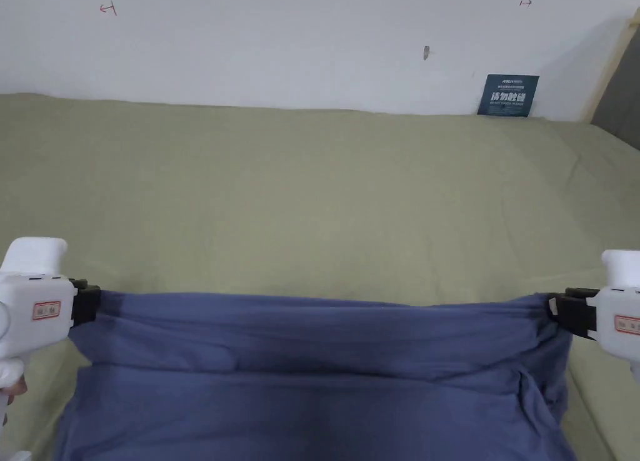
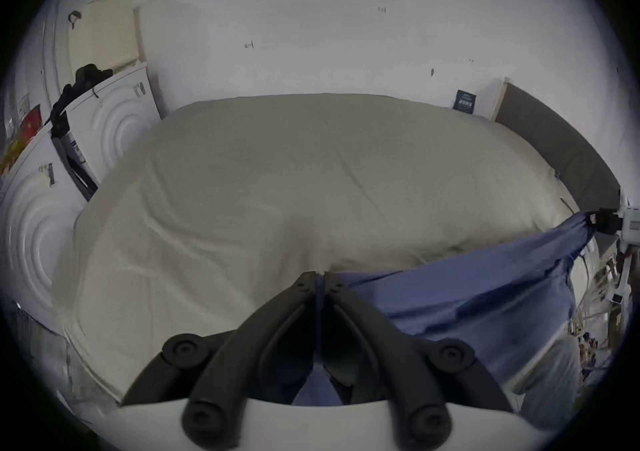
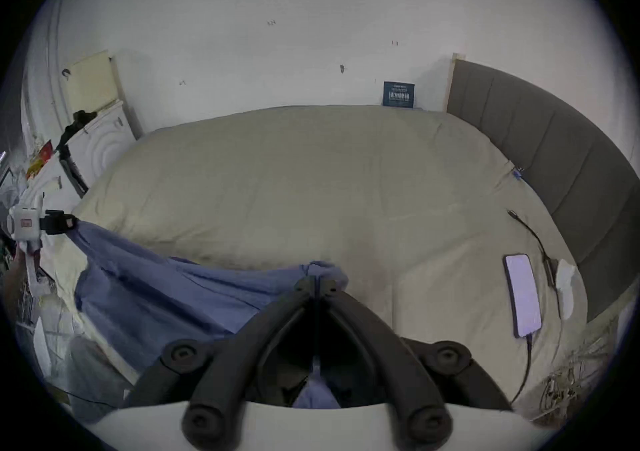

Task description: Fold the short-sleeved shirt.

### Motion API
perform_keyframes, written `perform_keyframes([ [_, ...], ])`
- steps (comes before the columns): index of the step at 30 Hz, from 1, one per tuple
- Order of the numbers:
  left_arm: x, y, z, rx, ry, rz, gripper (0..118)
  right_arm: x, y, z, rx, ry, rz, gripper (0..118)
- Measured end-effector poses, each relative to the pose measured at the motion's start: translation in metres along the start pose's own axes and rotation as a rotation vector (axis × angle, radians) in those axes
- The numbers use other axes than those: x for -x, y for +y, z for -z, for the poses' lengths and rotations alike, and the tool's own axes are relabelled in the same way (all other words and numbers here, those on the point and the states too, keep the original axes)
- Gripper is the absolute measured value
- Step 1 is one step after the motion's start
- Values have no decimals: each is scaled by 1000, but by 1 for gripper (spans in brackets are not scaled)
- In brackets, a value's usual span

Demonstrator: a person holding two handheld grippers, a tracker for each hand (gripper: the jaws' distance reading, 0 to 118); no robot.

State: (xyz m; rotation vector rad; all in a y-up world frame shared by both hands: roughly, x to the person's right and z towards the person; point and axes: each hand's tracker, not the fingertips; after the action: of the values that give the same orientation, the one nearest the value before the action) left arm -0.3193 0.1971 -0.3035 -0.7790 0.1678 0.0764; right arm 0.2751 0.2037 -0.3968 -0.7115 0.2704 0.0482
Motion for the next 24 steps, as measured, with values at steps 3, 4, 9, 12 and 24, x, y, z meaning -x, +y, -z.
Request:
perform_keyframes([
  [3, 2, -35, -26, -10, -18, 25, 3, 2, -33, -24, 8, 12, 2, 1],
  [4, 4, -46, -32, -2, -32, 28, 3, 3, -44, -30, 11, 15, -3, 1],
  [9, 14, -101, -41, 28, -40, -7, 3, 1, -98, -44, 67, 5, -14, 1],
  [12, 14, -123, -32, 47, -44, -13, 3, -1, -117, -36, 108, 9, 27, 1],
  [24, 9, -130, -27, 99, -17, -51, 118, -1, -139, -15, 202, -66, 53, 116],
])
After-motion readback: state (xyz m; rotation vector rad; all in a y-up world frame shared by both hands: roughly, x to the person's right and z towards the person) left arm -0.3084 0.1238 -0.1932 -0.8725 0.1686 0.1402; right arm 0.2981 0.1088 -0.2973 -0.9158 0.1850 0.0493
